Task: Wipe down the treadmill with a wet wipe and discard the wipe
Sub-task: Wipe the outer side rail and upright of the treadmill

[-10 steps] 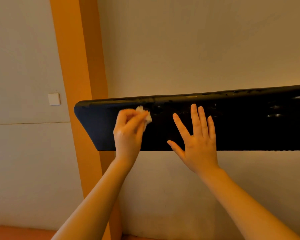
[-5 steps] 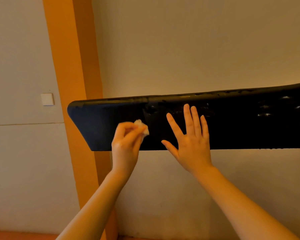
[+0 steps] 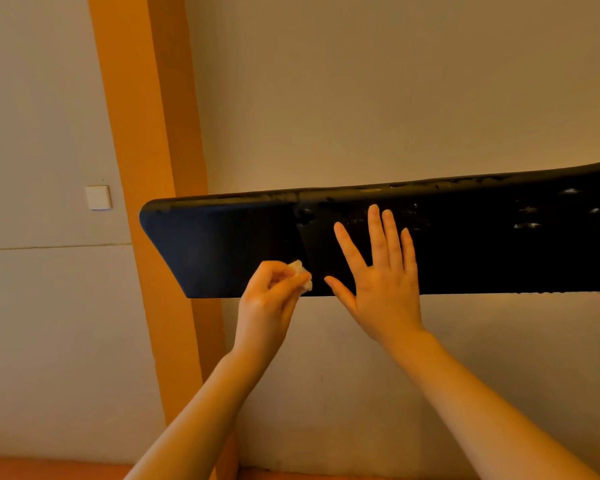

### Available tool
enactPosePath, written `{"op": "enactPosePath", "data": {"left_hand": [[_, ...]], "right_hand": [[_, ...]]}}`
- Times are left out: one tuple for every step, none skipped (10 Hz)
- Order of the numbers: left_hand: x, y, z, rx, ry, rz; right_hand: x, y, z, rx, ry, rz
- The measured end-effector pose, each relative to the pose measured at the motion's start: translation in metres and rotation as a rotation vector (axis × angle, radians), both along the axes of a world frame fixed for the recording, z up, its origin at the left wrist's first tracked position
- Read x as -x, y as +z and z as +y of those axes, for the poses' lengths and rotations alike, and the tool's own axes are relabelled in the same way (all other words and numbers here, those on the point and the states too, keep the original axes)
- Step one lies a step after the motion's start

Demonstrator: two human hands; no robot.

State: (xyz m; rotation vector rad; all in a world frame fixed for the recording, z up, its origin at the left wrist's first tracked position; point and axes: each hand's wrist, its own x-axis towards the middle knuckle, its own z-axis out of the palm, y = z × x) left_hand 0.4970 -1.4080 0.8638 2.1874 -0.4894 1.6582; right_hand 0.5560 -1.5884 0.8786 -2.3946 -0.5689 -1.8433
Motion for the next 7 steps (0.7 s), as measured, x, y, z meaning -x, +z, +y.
{"op": "enactPosePath", "data": {"left_hand": [[0.005,0.036,-0.004,0.100,-0.034,-0.099],[0.003,0.076,-0.001,0.259,-0.027,-0.242],[0.004,0.065,-0.001,0.187,-0.018,-0.198],[0.004,0.029,0.001,0.140,-0.075,0.048],[0.003,-0.001,0.001,0.086,-0.024,0.171],[0.003,0.028,0.002,-0.004,0.037,0.051],[0.006,0.071,0.004,0.126,0.014,-0.147]], "right_hand": [[0.003,0.001,0.000,-0.001,0.005,0.010],[0.003,0.001,-0.002,0.010,-0.001,0.006],[0.002,0.001,-0.003,0.015,-0.001,0.004],[0.004,0.001,-0.003,0.013,0.007,0.007],[0.007,0.001,-0.001,-0.011,0.017,0.015],[0.008,0.001,0.000,-0.007,0.012,0.019],[0.007,0.002,-0.006,-0.006,0.003,0.009]]}}
